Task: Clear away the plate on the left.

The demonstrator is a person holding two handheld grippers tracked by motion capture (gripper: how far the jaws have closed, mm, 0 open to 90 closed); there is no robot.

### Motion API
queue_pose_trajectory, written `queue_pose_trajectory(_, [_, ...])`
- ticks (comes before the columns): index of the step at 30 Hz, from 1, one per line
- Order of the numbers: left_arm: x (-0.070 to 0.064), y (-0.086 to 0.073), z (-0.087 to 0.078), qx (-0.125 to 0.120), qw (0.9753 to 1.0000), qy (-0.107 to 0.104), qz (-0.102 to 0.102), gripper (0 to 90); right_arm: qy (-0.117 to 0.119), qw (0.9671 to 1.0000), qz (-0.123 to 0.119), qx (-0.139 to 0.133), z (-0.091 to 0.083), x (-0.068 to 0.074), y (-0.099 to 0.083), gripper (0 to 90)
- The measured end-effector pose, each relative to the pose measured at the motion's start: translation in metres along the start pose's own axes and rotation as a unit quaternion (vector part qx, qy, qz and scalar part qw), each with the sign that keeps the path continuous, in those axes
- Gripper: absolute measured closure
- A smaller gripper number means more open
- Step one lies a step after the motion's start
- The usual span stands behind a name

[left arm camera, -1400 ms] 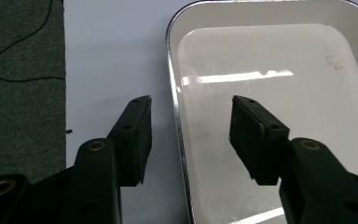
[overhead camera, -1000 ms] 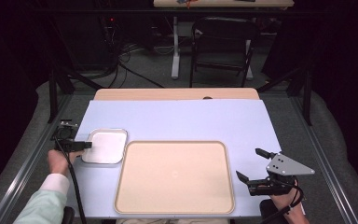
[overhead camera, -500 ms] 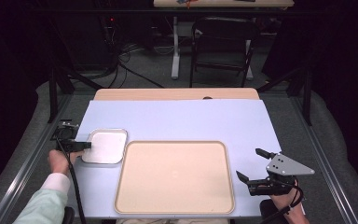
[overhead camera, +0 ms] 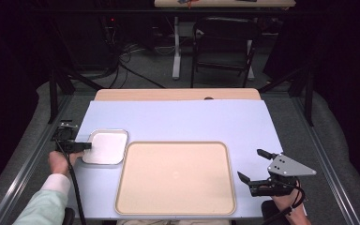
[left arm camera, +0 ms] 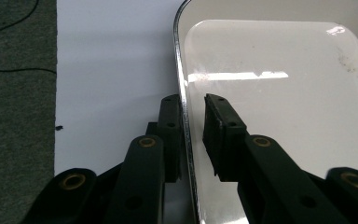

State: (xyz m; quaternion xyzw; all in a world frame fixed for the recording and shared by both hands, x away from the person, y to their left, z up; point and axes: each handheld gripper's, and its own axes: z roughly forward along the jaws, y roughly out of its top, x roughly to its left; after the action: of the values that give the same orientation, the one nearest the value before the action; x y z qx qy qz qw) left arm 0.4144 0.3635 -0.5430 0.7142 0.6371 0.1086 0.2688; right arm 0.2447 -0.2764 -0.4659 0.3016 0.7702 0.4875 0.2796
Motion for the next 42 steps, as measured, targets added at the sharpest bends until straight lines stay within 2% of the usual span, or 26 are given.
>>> queue_pose_trajectory(5, [0.002, -0.001, 0.0, -0.004, 0.9999, -0.008, -0.006, 78.0, 0.0, 1.0, 0.0, 0.0, 0.0, 0.0, 0.0, 4.9])
queue_pose_trajectory(13, [0.002, 0.0, 0.0, -0.005, 1.0, 0.0, 0.0, 82.5, 0.0, 1.0, 0.001, 0.001, 0.0, 0.0, 0.0, 5.0])
queue_pose_trajectory(19, [0.006, -0.001, -0.001, -0.01, 0.9998, -0.014, -0.011, 83.8, 0.0, 1.0, 0.001, 0.001, 0.0, 0.0, 0.0, 5.1])
queue_pose_trajectory(24, [0.007, -0.001, -0.001, -0.009, 0.9997, -0.02, -0.011, 84.7, 0.0, 1.0, 0.0, 0.002, 0.0, 0.0, 0.0, 5.1])
queue_pose_trajectory(27, [0.008, -0.001, -0.005, -0.026, 0.9987, -0.035, -0.025, 86.2, 0.001, 1.0, 0.001, 0.004, 0.001, -0.001, 0.0, 5.0])
queue_pose_trajectory(29, [0.008, -0.001, -0.008, -0.033, 0.9983, -0.038, -0.028, 87.4, 0.002, 1.0, 0.001, 0.005, 0.001, -0.001, 0.0, 4.9])
queue_pose_trajectory(36, [0.008, -0.001, -0.015, -0.044, 0.9976, -0.046, -0.026, 88.3, 0.003, 1.0, 0.002, 0.008, 0.002, -0.001, 0.0, 4.8])
queue_pose_trajectory(42, [0.004, 0.0, -0.022, -0.055, 0.9977, -0.037, -0.016, 88.4, 0.004, 0.9999, 0.009, 0.01, 0.003, -0.001, -0.001, 5.0])
